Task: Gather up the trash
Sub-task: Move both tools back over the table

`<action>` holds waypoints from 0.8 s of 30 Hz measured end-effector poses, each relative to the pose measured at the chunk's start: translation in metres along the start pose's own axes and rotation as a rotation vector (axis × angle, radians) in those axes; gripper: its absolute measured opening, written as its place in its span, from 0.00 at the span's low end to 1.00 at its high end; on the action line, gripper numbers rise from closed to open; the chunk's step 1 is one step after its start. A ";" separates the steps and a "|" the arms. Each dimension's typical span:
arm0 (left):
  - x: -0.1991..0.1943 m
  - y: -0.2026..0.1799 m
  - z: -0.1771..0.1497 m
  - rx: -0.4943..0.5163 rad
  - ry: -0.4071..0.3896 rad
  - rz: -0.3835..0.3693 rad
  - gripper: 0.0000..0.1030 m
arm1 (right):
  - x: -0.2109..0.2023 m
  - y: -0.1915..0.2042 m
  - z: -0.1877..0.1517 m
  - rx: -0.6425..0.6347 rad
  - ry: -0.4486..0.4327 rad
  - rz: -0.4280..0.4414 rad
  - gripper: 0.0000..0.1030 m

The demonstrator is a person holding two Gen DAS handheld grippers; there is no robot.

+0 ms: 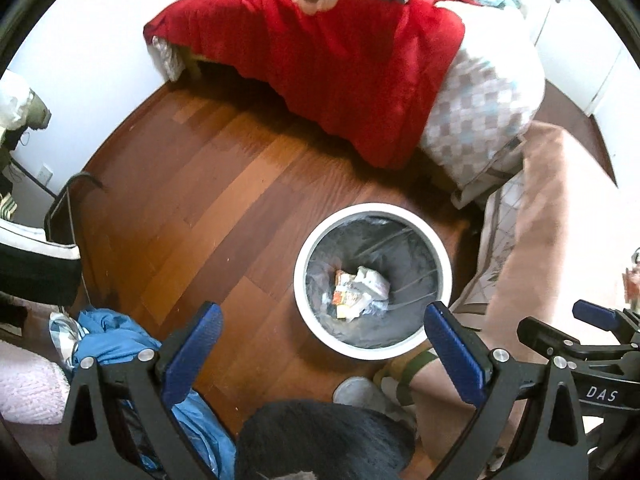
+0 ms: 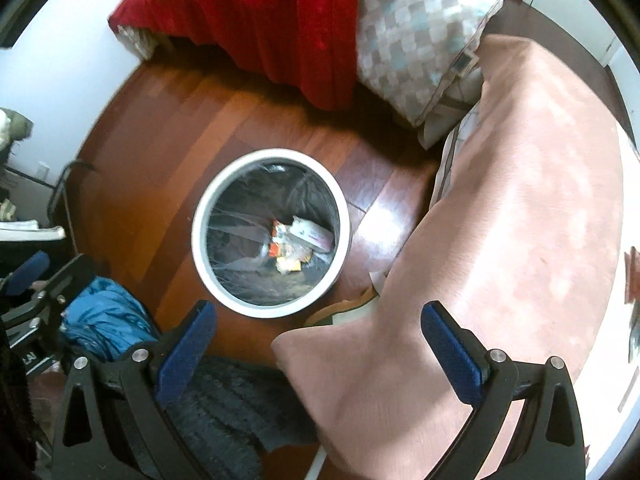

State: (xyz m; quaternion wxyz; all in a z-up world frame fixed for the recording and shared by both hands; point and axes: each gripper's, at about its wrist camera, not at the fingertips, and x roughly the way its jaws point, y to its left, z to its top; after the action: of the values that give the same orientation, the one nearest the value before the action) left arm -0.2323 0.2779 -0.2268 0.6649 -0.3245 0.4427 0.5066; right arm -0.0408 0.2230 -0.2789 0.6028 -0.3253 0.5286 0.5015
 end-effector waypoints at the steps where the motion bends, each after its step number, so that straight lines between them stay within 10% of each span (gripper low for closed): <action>1: -0.008 -0.003 0.000 0.005 -0.016 -0.002 1.00 | -0.012 -0.001 -0.003 0.003 -0.024 0.011 1.00; 14: -0.092 -0.065 -0.016 0.088 -0.163 -0.053 1.00 | -0.136 -0.065 -0.066 0.191 -0.231 0.128 1.00; 24: -0.025 -0.216 -0.089 0.324 -0.001 -0.140 1.00 | -0.125 -0.255 -0.199 0.619 -0.134 -0.099 1.00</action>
State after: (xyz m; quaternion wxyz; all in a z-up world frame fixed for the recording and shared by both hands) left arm -0.0502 0.1305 -0.2423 0.7423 -0.2432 0.4945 0.3811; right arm 0.1466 -0.0662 -0.2394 0.7301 -0.1180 0.5988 0.3073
